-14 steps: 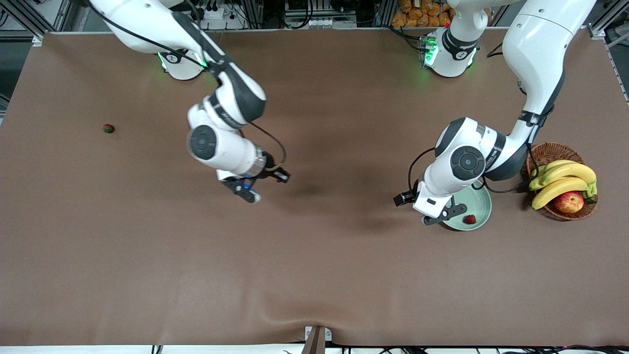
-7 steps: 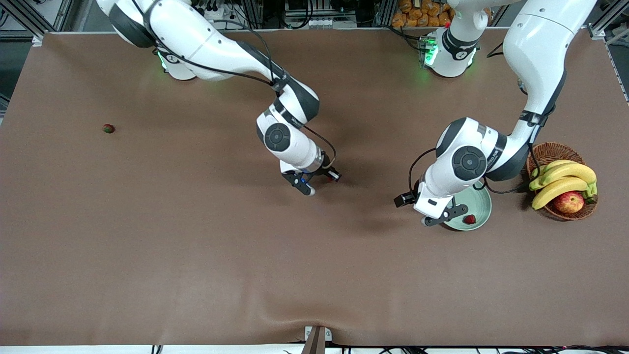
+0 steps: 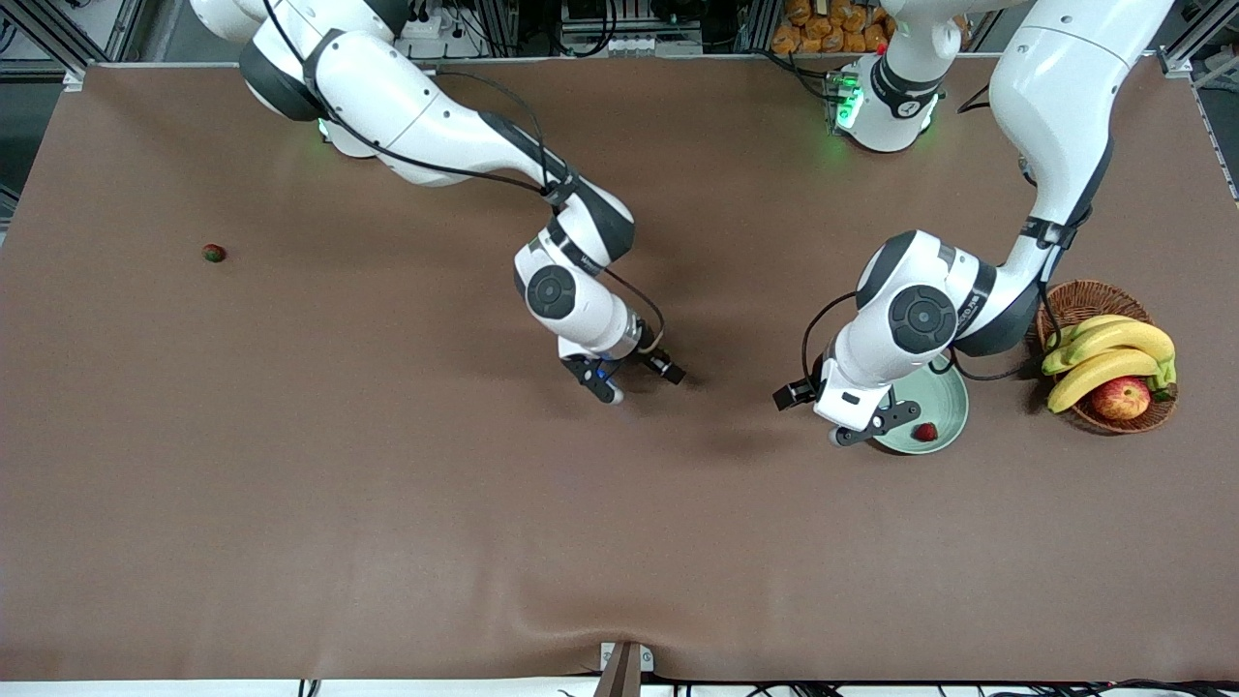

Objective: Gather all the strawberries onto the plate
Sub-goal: 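Set the second strawberry mid-table with the right gripper while the left gripper returns, then carry the second strawberry to the plate with the left gripper while the right gripper reaches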

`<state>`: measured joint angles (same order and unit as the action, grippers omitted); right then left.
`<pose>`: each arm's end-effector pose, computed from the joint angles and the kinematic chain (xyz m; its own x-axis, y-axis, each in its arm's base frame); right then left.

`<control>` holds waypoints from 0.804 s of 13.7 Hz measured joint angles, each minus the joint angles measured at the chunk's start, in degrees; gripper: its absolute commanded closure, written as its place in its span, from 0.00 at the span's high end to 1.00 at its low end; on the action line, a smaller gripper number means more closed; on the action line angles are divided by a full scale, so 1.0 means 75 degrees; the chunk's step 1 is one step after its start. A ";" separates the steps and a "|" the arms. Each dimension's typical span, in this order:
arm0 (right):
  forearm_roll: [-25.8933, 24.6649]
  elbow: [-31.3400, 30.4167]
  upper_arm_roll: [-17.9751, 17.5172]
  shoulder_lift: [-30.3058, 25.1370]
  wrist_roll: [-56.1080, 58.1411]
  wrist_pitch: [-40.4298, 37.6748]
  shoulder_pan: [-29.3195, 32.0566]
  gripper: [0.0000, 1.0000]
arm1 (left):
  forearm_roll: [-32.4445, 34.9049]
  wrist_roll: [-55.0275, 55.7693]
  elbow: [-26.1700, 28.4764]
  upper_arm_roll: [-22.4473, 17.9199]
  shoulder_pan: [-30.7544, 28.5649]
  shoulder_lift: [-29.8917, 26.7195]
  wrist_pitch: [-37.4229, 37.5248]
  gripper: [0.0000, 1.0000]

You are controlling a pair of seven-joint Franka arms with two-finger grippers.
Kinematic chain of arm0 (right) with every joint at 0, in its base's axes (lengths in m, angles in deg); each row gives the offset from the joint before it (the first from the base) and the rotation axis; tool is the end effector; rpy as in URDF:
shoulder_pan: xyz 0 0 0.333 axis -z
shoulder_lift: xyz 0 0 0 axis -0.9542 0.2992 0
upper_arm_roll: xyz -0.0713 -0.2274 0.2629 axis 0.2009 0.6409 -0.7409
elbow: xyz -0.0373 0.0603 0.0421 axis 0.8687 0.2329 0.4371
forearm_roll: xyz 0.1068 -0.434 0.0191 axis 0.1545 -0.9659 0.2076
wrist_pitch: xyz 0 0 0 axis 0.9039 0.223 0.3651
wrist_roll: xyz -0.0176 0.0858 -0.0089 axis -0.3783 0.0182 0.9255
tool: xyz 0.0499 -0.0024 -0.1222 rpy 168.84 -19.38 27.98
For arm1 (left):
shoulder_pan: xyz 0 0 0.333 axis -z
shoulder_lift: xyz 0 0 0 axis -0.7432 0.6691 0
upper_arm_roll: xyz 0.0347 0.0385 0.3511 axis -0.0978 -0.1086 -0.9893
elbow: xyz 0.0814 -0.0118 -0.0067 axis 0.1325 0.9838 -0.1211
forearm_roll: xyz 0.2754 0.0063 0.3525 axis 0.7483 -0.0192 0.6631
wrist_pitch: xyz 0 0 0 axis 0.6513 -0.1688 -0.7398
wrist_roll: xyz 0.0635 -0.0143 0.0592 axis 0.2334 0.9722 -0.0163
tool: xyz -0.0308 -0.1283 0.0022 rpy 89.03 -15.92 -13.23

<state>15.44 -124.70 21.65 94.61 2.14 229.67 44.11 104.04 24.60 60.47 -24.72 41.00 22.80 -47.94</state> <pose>0.5923 0.5671 0.1479 0.7075 -0.6269 -0.3262 -0.7049 -0.6592 -0.2619 0.6584 -0.2574 0.2493 0.9328 0.3555 -0.0593 0.3584 -0.9323 0.0495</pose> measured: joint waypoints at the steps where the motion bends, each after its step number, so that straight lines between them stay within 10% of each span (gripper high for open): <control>1: -0.0154 0.0233 0.0010 -0.0034 0.0000 -0.0621 0.0169 1.00 | -0.0001 0.0053 0.0002 0.0009 0.0053 0.0005 -0.0056 1.00; 11: -0.1990 0.1175 -0.0158 -0.0707 0.3533 -0.5051 0.2842 1.00 | 0.0367 0.0177 -0.0902 0.0018 0.2085 0.0912 -0.0271 1.00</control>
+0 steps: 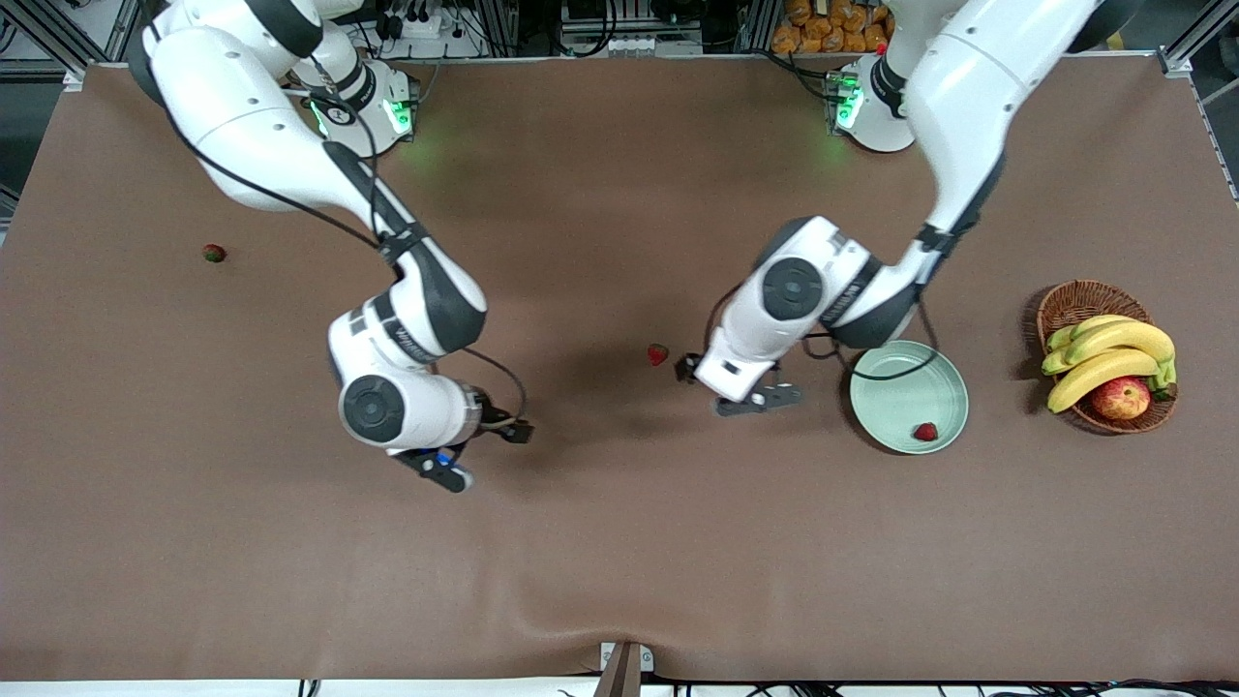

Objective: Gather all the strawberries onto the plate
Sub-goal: 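Carry the second strawberry to the plate with the left gripper while the right gripper reaches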

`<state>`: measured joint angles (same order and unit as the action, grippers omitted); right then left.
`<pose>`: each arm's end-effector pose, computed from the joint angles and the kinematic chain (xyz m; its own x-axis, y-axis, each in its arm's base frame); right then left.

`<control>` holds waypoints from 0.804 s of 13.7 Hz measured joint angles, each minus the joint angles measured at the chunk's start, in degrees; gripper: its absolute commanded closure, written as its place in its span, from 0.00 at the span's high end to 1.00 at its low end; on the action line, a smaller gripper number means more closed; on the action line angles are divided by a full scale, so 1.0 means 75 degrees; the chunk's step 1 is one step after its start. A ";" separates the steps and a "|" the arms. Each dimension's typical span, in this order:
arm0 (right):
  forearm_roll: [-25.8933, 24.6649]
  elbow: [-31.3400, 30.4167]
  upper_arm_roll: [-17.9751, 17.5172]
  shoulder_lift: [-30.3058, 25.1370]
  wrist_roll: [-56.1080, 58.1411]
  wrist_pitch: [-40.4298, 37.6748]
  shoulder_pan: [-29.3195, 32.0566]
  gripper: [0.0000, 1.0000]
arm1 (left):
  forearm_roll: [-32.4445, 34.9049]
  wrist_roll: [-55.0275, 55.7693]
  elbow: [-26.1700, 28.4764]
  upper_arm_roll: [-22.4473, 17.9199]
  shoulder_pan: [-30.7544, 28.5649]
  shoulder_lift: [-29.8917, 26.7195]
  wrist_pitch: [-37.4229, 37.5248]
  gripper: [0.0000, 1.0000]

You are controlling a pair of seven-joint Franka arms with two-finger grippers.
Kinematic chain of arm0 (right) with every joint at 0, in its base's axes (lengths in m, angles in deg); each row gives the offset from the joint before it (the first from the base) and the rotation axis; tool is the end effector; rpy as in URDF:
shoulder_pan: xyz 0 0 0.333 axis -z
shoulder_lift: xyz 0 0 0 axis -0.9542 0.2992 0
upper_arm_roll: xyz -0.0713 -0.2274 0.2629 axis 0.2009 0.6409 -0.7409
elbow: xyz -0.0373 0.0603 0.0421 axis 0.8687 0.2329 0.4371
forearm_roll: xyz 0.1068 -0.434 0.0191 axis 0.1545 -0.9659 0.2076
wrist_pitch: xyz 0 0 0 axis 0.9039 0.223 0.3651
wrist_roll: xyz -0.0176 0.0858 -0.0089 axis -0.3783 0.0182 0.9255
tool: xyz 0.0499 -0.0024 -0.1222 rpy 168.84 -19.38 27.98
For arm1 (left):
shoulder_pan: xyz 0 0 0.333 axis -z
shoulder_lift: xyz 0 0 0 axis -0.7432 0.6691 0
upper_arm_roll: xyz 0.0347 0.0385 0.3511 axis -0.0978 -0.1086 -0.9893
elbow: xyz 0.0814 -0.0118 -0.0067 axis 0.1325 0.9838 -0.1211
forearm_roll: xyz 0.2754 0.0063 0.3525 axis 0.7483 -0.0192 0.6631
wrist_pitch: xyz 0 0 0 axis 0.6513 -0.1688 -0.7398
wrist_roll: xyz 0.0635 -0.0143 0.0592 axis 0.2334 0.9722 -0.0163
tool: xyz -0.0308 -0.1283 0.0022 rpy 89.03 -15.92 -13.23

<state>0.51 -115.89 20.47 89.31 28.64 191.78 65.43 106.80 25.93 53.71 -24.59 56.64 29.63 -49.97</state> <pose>0.7368 0.3041 0.2378 0.8840 -0.3897 -0.2580 -0.4031 -0.9152 0.0012 0.6017 -0.4374 0.2298 0.9924 0.1171 -0.0390 0.1205 -0.9876 0.1002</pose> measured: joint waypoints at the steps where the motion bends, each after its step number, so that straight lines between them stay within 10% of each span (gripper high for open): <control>1: -0.0232 0.0000 0.0001 -0.0066 0.0595 -0.0295 0.0299 1.00 | 0.0263 0.0008 -0.0189 -0.0018 0.0378 0.0205 -0.0001 1.00; 11: -0.0814 -0.1787 0.0119 -0.1960 0.5697 -0.0741 0.2958 1.00 | 0.1570 -0.0838 -0.0481 -0.0390 0.1525 0.1086 0.0005 0.93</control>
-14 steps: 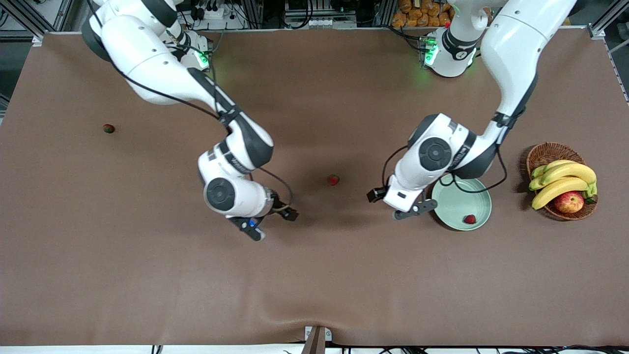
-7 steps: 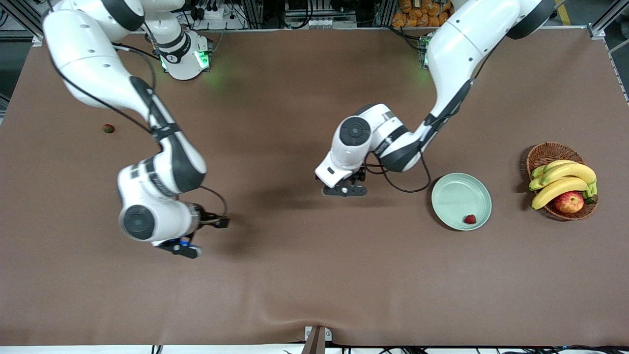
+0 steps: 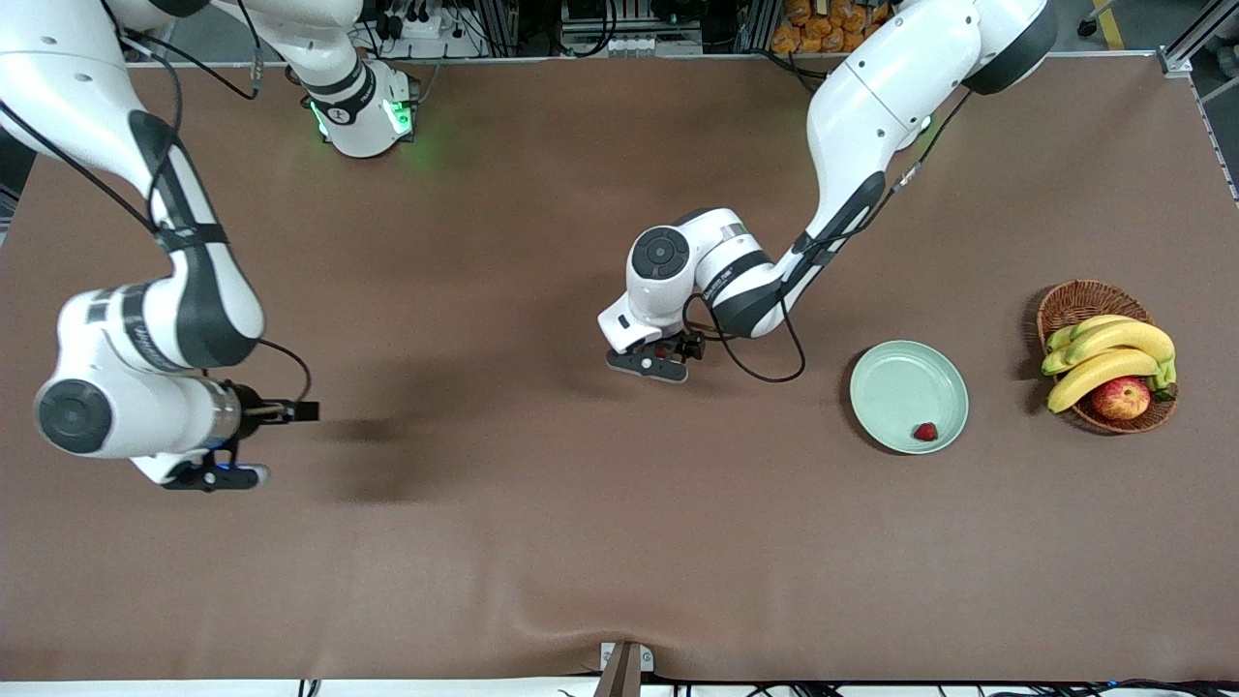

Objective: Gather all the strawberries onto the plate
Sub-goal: 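Carry the second strawberry to the plate with the left gripper while the right gripper reaches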

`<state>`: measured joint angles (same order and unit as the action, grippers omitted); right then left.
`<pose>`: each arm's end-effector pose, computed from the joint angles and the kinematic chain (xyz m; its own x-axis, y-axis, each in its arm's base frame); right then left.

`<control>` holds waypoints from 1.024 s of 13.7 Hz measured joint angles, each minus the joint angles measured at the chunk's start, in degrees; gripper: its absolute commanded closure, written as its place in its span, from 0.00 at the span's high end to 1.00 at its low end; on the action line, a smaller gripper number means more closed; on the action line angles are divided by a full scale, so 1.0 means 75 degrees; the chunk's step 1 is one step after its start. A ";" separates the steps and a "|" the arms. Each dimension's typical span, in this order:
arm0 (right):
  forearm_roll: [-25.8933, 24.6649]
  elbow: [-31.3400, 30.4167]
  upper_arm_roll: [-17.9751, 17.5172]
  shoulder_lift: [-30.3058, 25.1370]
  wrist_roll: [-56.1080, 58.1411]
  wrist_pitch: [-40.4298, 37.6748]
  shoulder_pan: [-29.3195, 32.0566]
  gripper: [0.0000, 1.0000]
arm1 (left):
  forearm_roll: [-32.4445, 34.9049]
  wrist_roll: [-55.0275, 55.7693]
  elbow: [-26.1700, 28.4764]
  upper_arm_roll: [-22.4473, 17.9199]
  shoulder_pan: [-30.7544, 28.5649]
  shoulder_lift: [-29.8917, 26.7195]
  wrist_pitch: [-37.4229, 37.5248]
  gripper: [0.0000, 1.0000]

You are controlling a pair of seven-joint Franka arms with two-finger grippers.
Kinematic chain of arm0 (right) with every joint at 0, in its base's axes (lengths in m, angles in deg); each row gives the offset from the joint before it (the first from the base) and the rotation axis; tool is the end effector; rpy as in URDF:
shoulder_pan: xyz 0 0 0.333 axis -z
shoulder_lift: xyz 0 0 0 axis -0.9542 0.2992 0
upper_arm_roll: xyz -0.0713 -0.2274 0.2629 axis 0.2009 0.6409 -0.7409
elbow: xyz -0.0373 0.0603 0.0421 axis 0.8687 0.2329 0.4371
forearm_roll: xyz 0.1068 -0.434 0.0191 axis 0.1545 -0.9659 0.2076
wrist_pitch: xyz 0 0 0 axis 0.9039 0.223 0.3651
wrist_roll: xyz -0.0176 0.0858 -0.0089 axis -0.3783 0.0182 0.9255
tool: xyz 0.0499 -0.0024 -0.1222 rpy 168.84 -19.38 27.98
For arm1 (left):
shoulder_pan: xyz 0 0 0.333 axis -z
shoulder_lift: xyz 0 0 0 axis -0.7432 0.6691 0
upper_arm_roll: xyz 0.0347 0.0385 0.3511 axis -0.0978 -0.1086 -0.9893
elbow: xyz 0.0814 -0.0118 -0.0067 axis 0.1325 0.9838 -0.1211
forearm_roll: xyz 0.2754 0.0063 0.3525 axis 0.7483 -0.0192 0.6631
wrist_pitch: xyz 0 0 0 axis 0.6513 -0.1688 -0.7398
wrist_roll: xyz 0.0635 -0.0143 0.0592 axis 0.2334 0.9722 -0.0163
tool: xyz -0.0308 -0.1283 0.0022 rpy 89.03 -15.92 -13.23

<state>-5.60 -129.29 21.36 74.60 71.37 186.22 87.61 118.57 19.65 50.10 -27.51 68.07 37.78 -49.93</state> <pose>0.7311 0.0025 0.3085 0.9667 0.0182 -0.2553 0.0198 -0.9998 0.0036 0.5368 -0.5214 0.1501 0.9654 -0.2607 0.0020 -0.2606 -0.9652 -0.0233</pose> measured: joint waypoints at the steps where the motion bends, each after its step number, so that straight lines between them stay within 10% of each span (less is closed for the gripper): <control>1: 0.0001 -0.0431 -0.0002 -0.0332 0.0189 0.0107 0.0195 1.00 | 0.0002 -0.0001 -0.0003 -0.0031 0.0033 0.0034 0.0000 0.86; 4: 0.0000 -0.2239 -0.0001 -0.1799 0.0768 0.0417 0.0602 1.00 | 0.0003 -0.0001 -0.0008 -0.0054 0.0043 0.0064 0.0000 0.70; 9: 0.0097 -0.4704 0.0722 -0.3581 0.2957 0.1267 0.1390 1.00 | 0.0003 0.0035 -0.0009 -0.0062 0.0046 0.0066 0.0000 0.05; 14: 0.0109 -0.5977 0.2214 -0.3872 0.4515 0.1964 0.1448 1.00 | 0.0002 0.0297 -0.0098 -0.0106 -0.0062 0.0053 0.0236 0.00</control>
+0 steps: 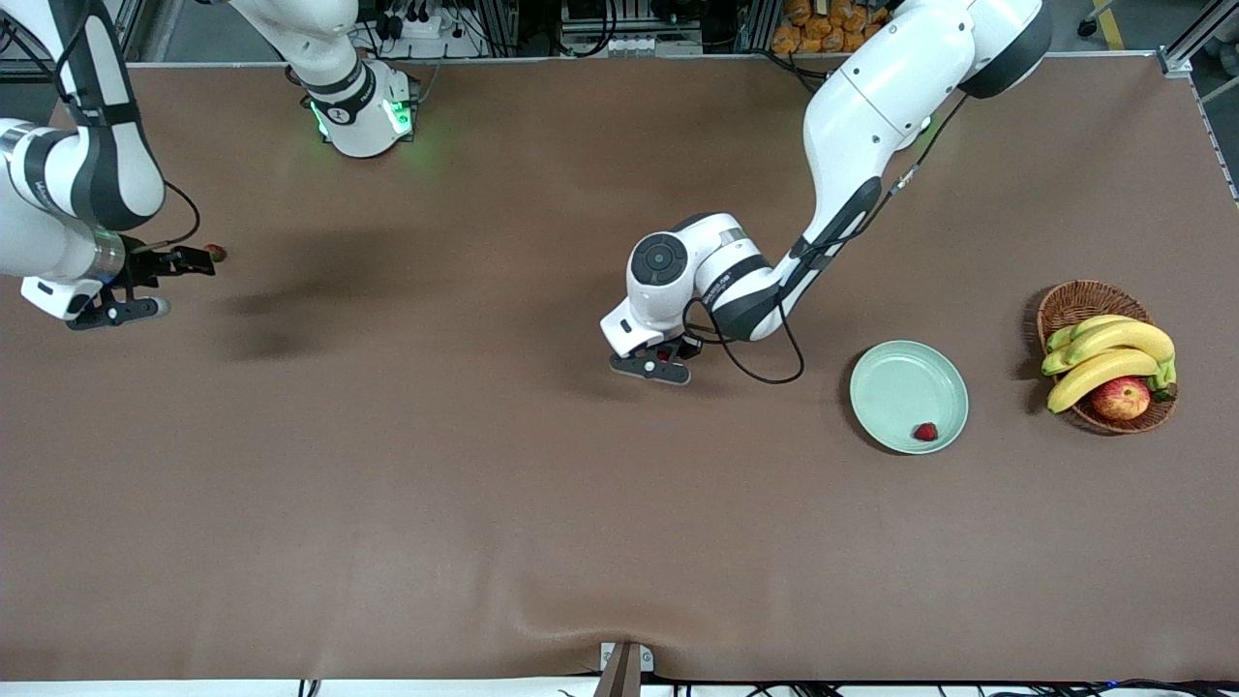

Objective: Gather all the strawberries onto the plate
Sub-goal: 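Carry the second strawberry to the plate with the left gripper while the right gripper reaches, then release the strawberry on the plate while the right gripper grasps the third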

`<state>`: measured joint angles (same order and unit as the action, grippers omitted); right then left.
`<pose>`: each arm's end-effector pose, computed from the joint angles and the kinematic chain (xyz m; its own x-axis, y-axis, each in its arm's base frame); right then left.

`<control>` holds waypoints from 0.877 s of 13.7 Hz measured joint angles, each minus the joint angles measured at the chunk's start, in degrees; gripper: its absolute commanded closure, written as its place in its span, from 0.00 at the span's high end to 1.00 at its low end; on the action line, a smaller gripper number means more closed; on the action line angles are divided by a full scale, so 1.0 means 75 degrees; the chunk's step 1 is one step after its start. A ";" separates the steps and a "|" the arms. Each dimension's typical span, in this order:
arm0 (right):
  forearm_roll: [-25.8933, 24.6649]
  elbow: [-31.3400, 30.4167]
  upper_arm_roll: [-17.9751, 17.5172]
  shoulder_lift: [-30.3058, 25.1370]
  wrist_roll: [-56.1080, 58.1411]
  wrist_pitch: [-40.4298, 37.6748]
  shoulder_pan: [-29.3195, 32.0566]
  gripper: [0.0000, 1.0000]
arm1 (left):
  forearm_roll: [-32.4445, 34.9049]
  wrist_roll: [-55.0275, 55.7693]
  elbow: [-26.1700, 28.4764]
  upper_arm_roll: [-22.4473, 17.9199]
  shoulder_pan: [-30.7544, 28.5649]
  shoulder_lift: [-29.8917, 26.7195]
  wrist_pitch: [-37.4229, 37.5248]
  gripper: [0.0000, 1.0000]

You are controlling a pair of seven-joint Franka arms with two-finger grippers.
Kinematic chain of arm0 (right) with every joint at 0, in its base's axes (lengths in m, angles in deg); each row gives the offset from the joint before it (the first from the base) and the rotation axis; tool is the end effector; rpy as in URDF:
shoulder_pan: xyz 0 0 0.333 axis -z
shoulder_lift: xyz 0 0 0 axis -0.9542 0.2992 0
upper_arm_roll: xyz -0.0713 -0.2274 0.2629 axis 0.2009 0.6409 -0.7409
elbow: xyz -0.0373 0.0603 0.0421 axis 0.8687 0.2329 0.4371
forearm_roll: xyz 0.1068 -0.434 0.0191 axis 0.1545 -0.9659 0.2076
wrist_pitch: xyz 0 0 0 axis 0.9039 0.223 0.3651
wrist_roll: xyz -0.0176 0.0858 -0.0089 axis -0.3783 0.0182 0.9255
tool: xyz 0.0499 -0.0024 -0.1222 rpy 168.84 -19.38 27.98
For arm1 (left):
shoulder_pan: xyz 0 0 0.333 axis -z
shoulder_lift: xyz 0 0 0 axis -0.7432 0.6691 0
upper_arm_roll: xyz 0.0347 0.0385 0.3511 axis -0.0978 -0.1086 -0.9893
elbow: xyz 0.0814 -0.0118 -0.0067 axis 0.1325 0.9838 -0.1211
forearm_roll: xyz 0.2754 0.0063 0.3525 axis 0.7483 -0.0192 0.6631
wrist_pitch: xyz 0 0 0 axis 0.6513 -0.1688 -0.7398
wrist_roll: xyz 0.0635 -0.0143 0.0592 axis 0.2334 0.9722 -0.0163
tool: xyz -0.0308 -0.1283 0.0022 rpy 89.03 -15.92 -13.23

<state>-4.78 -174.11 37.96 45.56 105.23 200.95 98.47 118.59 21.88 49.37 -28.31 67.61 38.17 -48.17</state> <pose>0.4684 -0.2146 0.2757 0.9265 0.1897 -0.3249 0.1837 -0.9817 -0.0495 0.5485 -0.5078 0.1452 0.9795 -0.2009 -0.0122 -0.2013 -0.9782 -0.0516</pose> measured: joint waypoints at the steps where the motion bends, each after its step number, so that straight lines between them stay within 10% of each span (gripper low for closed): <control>1: -0.0001 -0.0194 0.0215 -0.0001 0.0061 0.0114 0.0004 1.00 | 0.0000 0.0146 -0.0064 -0.0025 -0.0156 -0.0041 0.0204 0.00; 7: -0.0013 -0.1503 0.1489 0.0003 0.0811 0.1745 0.0012 0.77 | 0.0000 0.0476 0.0528 0.0007 -0.2431 -0.1104 0.1245 0.00; 12: -0.0014 -0.1951 0.1664 0.0206 0.0871 0.2447 0.0013 0.76 | 0.0000 0.0040 0.1853 0.0983 -0.5171 -0.1824 0.1247 0.00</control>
<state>-4.88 -188.74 50.45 47.11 111.76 219.31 98.57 118.59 22.18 63.26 -20.93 28.82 24.49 -38.82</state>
